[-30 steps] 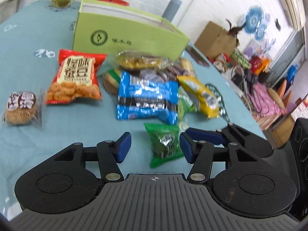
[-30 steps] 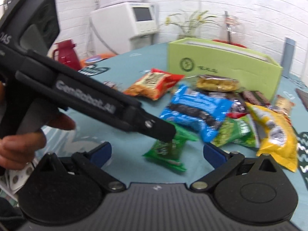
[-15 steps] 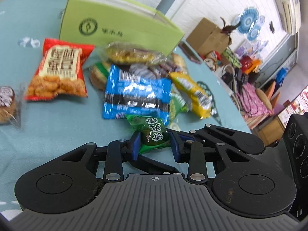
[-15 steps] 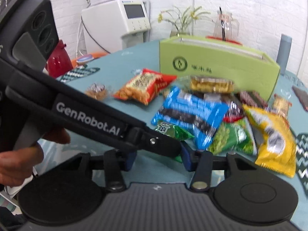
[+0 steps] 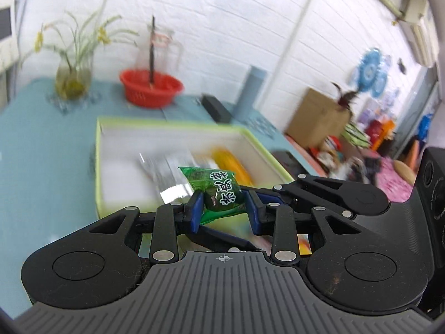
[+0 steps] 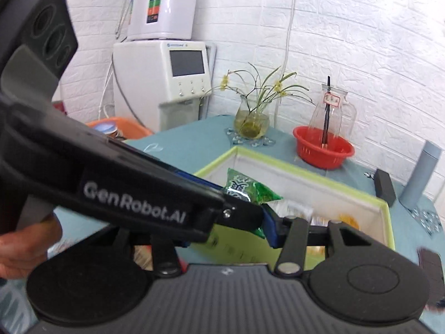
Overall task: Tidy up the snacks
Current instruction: 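Carry the small green bag into the green box and release it, then return the left gripper to the pile and grasp the blue wrapped snack, then carry the blue wrapped snack into the green box and open the left gripper, then move the left gripper back to the pile and close on the green pea bag, then carry the green pea bag into the green box and release it, then return the left gripper to the pile and grasp the yellow snack bag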
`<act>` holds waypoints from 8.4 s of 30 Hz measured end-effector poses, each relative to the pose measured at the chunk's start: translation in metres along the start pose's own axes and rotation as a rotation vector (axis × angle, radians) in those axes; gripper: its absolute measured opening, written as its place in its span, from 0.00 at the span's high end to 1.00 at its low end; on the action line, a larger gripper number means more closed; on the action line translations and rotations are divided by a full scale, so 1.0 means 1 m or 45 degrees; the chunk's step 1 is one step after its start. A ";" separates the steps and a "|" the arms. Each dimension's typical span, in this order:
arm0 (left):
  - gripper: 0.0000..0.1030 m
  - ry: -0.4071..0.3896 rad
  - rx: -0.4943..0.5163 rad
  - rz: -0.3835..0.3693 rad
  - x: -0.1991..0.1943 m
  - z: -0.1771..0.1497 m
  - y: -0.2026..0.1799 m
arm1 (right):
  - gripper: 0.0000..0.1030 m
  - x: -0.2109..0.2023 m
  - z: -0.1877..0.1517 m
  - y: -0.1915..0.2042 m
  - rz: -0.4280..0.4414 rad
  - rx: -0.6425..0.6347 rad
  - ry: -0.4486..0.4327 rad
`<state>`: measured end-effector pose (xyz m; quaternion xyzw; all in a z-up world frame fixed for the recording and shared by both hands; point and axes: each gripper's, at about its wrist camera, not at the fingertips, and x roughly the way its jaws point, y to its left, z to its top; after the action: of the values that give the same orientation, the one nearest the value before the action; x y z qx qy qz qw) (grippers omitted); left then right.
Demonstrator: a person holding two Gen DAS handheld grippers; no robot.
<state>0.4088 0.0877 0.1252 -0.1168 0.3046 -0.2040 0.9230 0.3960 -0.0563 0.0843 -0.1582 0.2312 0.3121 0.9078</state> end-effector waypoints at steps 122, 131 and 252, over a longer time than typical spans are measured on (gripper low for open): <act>0.88 0.169 -0.008 0.236 0.105 0.031 0.071 | 0.26 0.130 0.013 -0.045 0.123 0.115 0.271; 0.39 -0.008 0.066 0.253 0.066 0.026 0.054 | 0.01 0.077 0.010 -0.038 0.030 0.106 0.090; 0.68 0.377 -0.158 -0.246 0.069 -0.123 -0.087 | 0.01 -0.092 -0.168 -0.034 -0.173 0.230 0.160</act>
<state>0.3573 -0.0320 0.0221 -0.1710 0.4364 -0.2875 0.8353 0.3000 -0.1997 -0.0050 -0.1105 0.3036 0.2171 0.9211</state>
